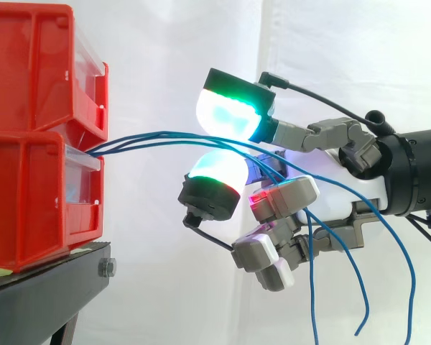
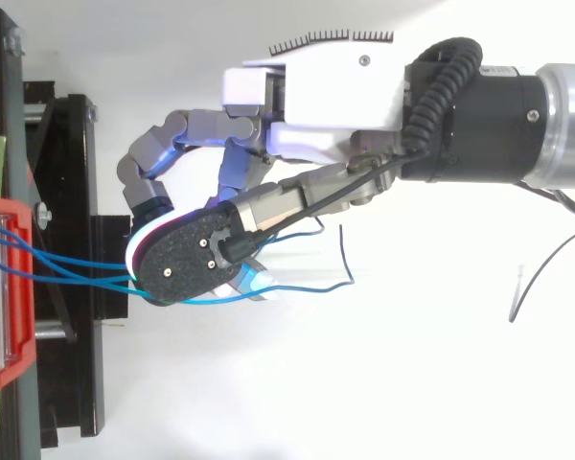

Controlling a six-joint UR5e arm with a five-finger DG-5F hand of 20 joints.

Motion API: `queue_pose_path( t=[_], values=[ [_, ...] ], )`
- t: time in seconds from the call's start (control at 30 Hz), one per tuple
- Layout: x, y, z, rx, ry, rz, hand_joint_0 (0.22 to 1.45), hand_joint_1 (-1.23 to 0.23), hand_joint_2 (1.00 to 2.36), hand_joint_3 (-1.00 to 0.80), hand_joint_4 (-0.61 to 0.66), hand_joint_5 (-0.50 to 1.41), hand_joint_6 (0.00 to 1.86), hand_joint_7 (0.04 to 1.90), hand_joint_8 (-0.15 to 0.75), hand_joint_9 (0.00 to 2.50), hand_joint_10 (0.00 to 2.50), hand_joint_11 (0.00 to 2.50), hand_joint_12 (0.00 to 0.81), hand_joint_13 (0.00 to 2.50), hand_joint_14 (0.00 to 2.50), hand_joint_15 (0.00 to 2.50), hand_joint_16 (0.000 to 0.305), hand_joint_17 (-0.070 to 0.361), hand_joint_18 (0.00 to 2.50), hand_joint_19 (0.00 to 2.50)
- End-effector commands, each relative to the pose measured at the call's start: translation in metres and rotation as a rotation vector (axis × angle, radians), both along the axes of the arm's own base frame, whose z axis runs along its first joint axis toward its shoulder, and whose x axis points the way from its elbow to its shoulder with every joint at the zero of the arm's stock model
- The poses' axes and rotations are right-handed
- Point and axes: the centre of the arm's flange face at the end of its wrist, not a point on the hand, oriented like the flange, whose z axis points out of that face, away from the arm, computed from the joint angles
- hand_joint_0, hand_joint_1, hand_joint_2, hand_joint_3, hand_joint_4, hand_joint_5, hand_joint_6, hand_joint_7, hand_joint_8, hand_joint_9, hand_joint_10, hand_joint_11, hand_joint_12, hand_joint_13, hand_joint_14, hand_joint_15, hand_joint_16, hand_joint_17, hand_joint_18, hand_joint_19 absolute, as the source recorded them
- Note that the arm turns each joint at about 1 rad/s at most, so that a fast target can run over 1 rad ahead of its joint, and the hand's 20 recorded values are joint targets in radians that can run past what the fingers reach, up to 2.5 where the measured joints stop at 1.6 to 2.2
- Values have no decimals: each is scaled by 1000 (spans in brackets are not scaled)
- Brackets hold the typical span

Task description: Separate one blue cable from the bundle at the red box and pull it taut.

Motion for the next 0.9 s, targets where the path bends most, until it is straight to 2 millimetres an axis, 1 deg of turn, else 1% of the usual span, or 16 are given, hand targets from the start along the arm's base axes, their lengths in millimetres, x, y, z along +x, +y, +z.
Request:
queue_pose_path(
  t=[0.0,0.13,0.23,0.3,0.33,0.4,0.6,0.63,0.67,0.7,0.73,0.77,0.87],
  values=[
    [0,0,0,0,0,-3,602,-416,1000,-500,64,-90,802,1286,265,1354,33,1182,380,996,30,956,50,113,822,944],
    [0,0,1,-2,-3,-3,544,-481,1000,-500,72,-102,809,1255,282,1331,31,1179,395,995,29,950,53,119,826,933],
    [0,0,0,0,0,-3,508,-591,1000,-500,83,-106,810,1250,302,1327,31,1184,412,998,29,947,56,126,847,919],
    [0,1,0,0,0,-1,507,-647,1000,-500,84,-111,811,1256,301,1313,31,1211,408,991,30,952,56,126,846,911],
    [0,1,0,-1,0,-3,533,-707,1000,-500,79,-117,815,1260,294,1294,31,1223,400,976,30,949,54,122,826,919],
    [0,1,0,-2,0,-1,562,-761,1000,-500,70,-129,823,1257,274,1263,33,1238,390,962,31,956,52,118,801,919],
    [0,2,0,0,-2,0,621,-834,1000,-500,61,-154,842,1247,264,1186,31,1240,377,925,31,942,51,115,776,897],
    [0,1,0,0,-1,0,669,-865,1000,-500,31,-159,846,1234,261,1167,31,1234,377,913,31,931,51,115,774,869],
    [0,1,-1,0,2,0,689,-883,1000,-500,-10,-159,848,1227,256,1161,31,1242,377,907,31,922,51,114,771,858],
    [0,1,0,0,0,2,732,-918,1000,-500,-92,-171,857,1222,248,1120,30,1238,363,868,31,904,50,113,768,815],
    [0,0,0,0,-1,0,758,-932,1000,-500,-123,-181,864,1214,238,1081,30,1214,368,845,31,880,49,111,748,791],
    [0,-1,0,0,-1,-1,780,-953,1000,-500,-145,-189,869,1190,235,1021,30,1191,364,781,30,859,50,112,733,767],
    [0,-4,0,0,-2,-7,793,-953,1000,-500,-146,-193,867,1179,218,958,28,1166,369,713,28,793,50,113,678,727]
  ],
)
